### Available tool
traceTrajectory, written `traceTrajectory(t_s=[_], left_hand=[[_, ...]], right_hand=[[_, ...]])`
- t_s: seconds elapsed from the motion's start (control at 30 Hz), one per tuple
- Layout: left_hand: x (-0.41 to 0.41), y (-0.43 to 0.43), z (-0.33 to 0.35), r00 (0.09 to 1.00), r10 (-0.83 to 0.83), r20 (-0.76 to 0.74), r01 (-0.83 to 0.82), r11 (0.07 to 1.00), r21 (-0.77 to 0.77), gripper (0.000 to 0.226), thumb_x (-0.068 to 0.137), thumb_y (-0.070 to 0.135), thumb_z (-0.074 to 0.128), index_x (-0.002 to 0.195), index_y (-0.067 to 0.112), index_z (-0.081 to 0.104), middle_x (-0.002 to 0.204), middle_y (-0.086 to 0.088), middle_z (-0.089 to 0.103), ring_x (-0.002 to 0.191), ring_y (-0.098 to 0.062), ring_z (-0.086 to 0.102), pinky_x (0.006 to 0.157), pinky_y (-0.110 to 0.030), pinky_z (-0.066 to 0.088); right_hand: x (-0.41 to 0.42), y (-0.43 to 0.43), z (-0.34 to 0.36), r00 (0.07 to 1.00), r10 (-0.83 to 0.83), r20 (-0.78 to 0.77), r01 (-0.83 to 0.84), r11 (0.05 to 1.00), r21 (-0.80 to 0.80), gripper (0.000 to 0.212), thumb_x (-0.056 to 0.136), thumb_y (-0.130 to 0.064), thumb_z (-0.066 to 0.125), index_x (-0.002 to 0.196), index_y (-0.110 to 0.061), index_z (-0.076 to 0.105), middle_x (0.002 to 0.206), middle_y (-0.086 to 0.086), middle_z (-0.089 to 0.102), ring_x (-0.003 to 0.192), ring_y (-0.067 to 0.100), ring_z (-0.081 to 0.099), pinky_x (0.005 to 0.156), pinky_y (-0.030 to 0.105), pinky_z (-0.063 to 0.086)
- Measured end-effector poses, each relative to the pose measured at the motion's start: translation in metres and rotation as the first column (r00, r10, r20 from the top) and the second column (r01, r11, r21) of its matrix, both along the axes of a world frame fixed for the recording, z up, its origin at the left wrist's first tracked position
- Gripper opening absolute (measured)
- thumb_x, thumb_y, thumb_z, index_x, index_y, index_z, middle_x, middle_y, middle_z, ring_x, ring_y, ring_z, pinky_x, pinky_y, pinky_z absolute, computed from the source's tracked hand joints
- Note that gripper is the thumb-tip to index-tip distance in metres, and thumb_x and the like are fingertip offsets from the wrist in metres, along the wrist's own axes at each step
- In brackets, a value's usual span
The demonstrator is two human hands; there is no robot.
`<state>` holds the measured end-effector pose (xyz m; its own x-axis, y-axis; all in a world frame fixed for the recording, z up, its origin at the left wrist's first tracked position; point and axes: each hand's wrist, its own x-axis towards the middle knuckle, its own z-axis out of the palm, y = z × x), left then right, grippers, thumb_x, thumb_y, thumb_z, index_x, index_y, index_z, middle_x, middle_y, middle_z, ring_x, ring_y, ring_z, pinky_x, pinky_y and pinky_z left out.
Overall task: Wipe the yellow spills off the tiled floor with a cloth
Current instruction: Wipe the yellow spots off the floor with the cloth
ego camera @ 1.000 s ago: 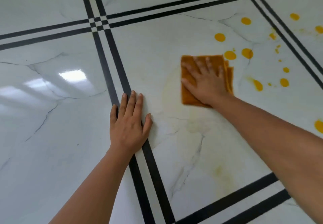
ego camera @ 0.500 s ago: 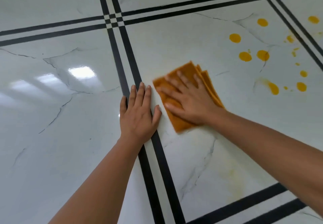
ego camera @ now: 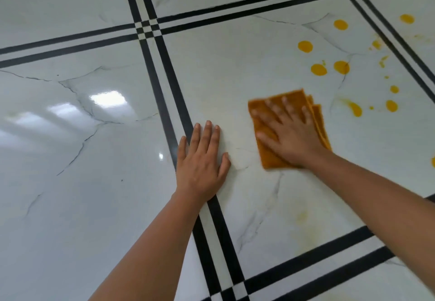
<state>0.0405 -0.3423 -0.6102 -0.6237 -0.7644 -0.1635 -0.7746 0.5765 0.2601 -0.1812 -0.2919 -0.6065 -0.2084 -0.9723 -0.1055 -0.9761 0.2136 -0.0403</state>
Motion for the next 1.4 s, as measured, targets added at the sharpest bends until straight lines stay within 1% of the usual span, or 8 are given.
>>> traceTrajectory(t_s=[0.27, 0.43, 0.6, 0.77, 0.97, 1.1, 1.3, 1.4], left_hand=[[-0.01, 0.046, 0.005, 0.999, -0.036, -0.025, 0.037, 0.998, 0.046, 0.068, 0.08, 0.053, -0.006, 0.142, 0.025, -0.018, 0.149, 0.007, -0.022, 0.135, -0.01, -0.027, 0.109, -0.033, -0.019], [-0.029, 0.081, 0.004, 0.993, -0.115, -0.036, 0.117, 0.991, 0.062, 0.065, 0.082, 0.053, -0.004, 0.139, 0.027, -0.019, 0.146, 0.01, -0.023, 0.135, -0.011, -0.028, 0.107, -0.032, -0.023], [-0.05, 0.1, 0.007, 0.987, -0.161, -0.022, 0.162, 0.985, 0.063, 0.066, 0.081, 0.053, -0.007, 0.14, 0.027, -0.018, 0.146, 0.01, -0.024, 0.135, -0.01, -0.027, 0.107, -0.032, -0.022], [-0.077, 0.12, 0.001, 0.976, -0.218, -0.023, 0.219, 0.975, 0.039, 0.065, 0.081, 0.053, -0.007, 0.139, 0.027, -0.021, 0.147, 0.009, -0.024, 0.135, -0.009, -0.026, 0.109, -0.034, -0.018], [-0.102, 0.144, 0.004, 0.95, -0.307, -0.052, 0.308, 0.951, 0.008, 0.07, 0.085, 0.05, 0.003, 0.148, 0.021, 0.003, 0.157, 0.003, 0.001, 0.138, -0.009, -0.013, 0.111, -0.034, -0.011], [-0.116, 0.164, 0.001, 0.919, -0.392, -0.049, 0.392, 0.92, -0.013, 0.065, 0.089, 0.045, 0.015, 0.148, 0.017, 0.018, 0.156, -0.001, 0.017, 0.143, -0.016, 0.006, 0.113, -0.04, 0.001], [-0.123, 0.187, -0.001, 0.878, -0.477, -0.037, 0.476, 0.879, -0.025, 0.064, 0.091, 0.046, 0.015, 0.148, 0.018, 0.011, 0.155, 0.001, 0.008, 0.143, -0.017, 0.003, 0.113, -0.038, -0.002], [-0.124, 0.202, -0.002, 0.83, -0.557, -0.032, 0.556, 0.83, -0.035, 0.06, 0.092, 0.041, 0.024, 0.146, 0.014, 0.024, 0.153, -0.006, 0.025, 0.142, -0.023, 0.017, 0.111, -0.04, 0.004]], right_hand=[[0.039, 0.149, -0.003, 0.98, 0.198, 0.036, -0.198, 0.98, -0.006, 0.055, 0.09, -0.064, 0.016, 0.142, -0.049, 0.014, 0.153, -0.003, 0.025, 0.141, 0.028, 0.018, 0.107, 0.059, 0.018], [0.01, 0.09, 0.004, 0.935, -0.354, 0.015, 0.353, 0.935, 0.031, 0.062, 0.083, -0.065, 0.015, 0.143, -0.046, 0.017, 0.156, -0.004, 0.017, 0.144, 0.029, 0.012, 0.108, 0.061, 0.013], [0.031, 0.217, 0.001, 1.0, -0.007, 0.026, 0.005, 0.999, 0.049, 0.057, 0.088, -0.065, 0.014, 0.143, -0.047, 0.013, 0.153, -0.003, 0.026, 0.141, 0.028, 0.016, 0.107, 0.056, 0.015], [-0.031, 0.163, 0.004, 0.862, -0.507, 0.011, 0.505, 0.86, 0.073, 0.062, 0.084, -0.066, 0.01, 0.143, -0.047, 0.006, 0.157, -0.005, 0.01, 0.144, 0.028, 0.005, 0.11, 0.059, 0.009], [0.02, 0.296, -0.001, 0.995, -0.087, 0.04, 0.085, 0.995, 0.045, 0.06, 0.088, -0.065, 0.023, 0.144, -0.046, 0.014, 0.154, -0.004, 0.024, 0.142, 0.028, 0.016, 0.106, 0.06, 0.017], [-0.036, 0.259, 0.006, 0.772, -0.636, -0.001, 0.635, 0.771, 0.049, 0.061, 0.086, -0.064, 0.02, 0.144, -0.044, 0.016, 0.154, -0.001, 0.025, 0.142, 0.031, 0.019, 0.107, 0.063, 0.019], [0.068, 0.338, 0.004, 0.914, -0.396, 0.085, 0.395, 0.918, 0.035, 0.06, 0.088, -0.066, 0.019, 0.144, -0.043, 0.017, 0.153, -0.002, 0.022, 0.14, 0.032, 0.021, 0.106, 0.06, 0.018], [-0.009, 0.332, 0.001, 0.752, -0.659, -0.011, 0.659, 0.752, 0.009, 0.061, 0.087, -0.065, 0.017, 0.144, -0.043, 0.016, 0.154, -0.003, 0.021, 0.14, 0.032, 0.023, 0.106, 0.06, 0.019]])
